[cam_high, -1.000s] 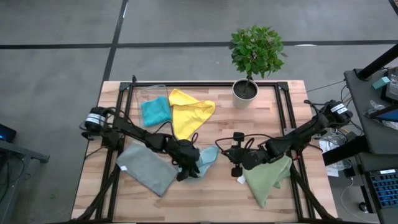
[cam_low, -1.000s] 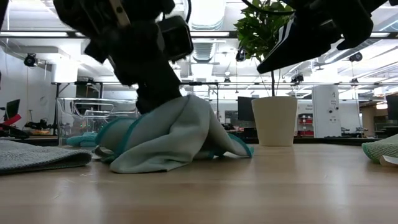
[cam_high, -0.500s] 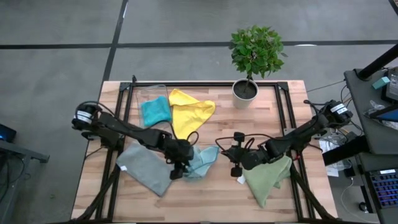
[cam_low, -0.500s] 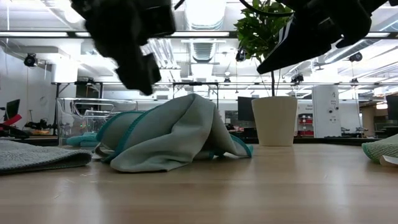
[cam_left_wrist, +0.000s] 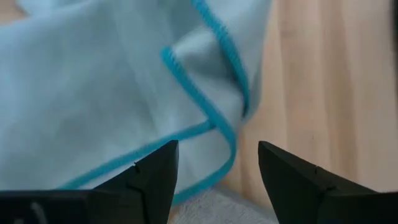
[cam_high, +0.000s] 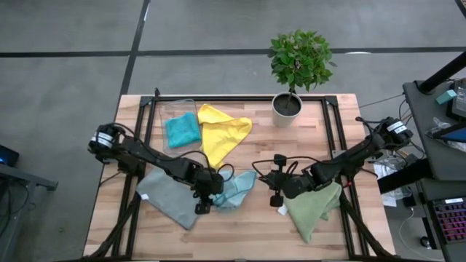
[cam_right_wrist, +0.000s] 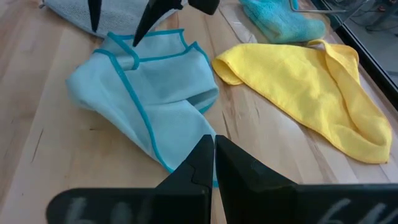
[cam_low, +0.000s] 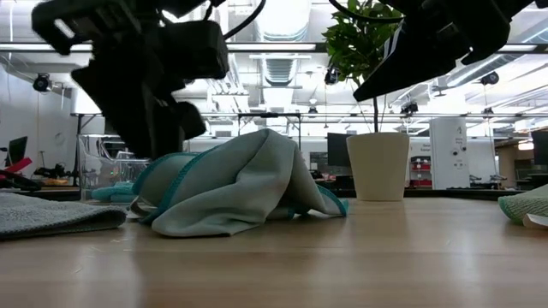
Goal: Fold microfiber towels
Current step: Fold the light blue microfiber towel
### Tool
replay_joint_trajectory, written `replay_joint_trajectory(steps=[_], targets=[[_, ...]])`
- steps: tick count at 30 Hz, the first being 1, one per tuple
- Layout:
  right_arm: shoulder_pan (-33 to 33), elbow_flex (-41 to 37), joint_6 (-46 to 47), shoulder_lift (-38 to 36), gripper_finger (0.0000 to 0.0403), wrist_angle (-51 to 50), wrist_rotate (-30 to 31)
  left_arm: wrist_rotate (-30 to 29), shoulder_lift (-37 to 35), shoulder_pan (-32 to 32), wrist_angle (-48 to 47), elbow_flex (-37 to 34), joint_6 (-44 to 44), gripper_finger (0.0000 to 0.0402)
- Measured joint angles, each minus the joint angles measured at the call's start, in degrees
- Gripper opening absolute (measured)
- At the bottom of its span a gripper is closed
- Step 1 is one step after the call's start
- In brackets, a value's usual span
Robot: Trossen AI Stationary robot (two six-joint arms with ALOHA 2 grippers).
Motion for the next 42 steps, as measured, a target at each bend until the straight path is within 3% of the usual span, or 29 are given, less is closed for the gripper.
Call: replay_joint_trajectory(steps=[5, 11, 19, 24, 33, 42], targets=[[0.00, 0.00, 0.02, 0.00, 0.0009, -0.08, 0.02, -2.73, 1.88, -0.23, 2.69, 0.00, 1.38, 0.0162], [0.00, 0.00, -0.01, 0.02, 0.0009, -0.14, 0.03, -2.74, 1.85, -0.58, 2.20, 0.40, 5.66, 0.0017], [-0.02, 1.24, -0.02, 0.04, 0.0019, 1.94, -0.04, -8.62, -7.64, -0.47, -0.94, 6.92, 12.96, 0.0001], [-0.04, 5.03, -0.07, 0.02, 0.0075, 1.94, -1.51, -10.18, -12.53, -0.47, -1.30, 10.27, 13.63, 0.0000], [-0.04, 11.38, -6.33, 0.04, 0.0198, 1.94, -1.56, -10.24, -13.06, -0.87, -6.22, 15.93, 18.33, 0.0000], [-1.29, 12.05, -10.79, 0.33, 0.0242, 2.48, -1.55, -13.52, -14.31, -0.80, -8.73, 22.13, 27.59, 0.0000]])
